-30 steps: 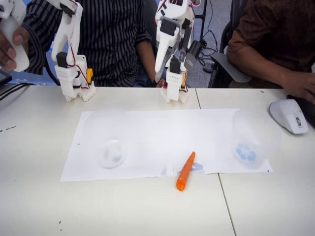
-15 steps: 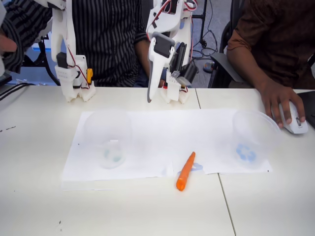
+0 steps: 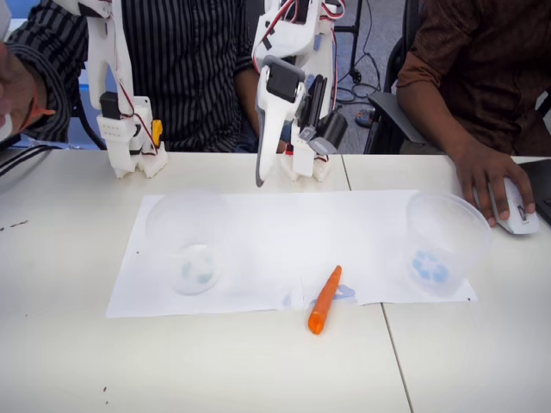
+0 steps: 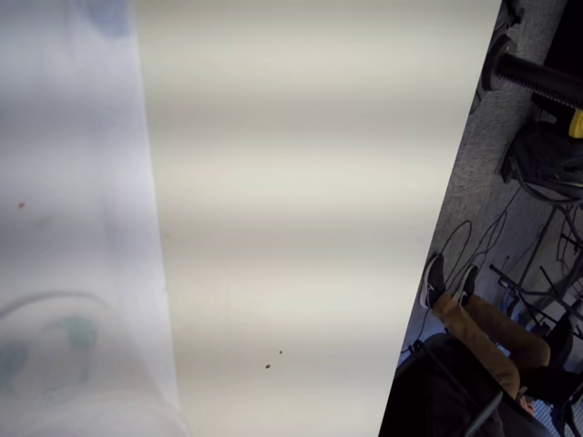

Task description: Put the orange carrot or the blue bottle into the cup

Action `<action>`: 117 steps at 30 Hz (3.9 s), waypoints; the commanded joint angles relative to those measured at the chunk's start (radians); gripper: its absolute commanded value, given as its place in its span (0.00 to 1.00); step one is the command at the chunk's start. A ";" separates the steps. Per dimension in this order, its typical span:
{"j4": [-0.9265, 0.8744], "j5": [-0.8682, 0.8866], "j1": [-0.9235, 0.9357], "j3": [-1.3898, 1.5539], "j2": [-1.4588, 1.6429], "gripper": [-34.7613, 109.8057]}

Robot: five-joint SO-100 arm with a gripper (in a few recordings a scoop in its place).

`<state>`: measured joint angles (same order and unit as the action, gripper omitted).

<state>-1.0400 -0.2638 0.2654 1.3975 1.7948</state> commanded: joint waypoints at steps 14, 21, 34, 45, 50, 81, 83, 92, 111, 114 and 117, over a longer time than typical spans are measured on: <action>0.009 -0.477 -0.118 -0.006 0.023 0.40; 0.000 -0.606 -0.123 0.106 0.021 0.40; 0.011 -0.520 -0.198 0.233 -0.055 0.40; -0.002 -0.457 -0.189 0.104 -0.224 0.40; -0.002 -0.446 -0.196 0.097 -0.233 0.40; -0.057 -0.123 -0.147 -0.083 -0.275 0.41; -0.100 -0.115 -0.133 -0.153 -0.328 0.41; -0.334 -0.124 -0.135 -0.620 -0.629 0.41; -0.704 -0.591 -0.227 -1.002 -0.856 0.41; -0.704 -0.712 -0.204 -0.980 -0.856 0.41; -0.706 -0.773 -0.190 -0.934 -0.856 0.41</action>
<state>-1.7227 -0.9557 0.0552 0.4633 0.8744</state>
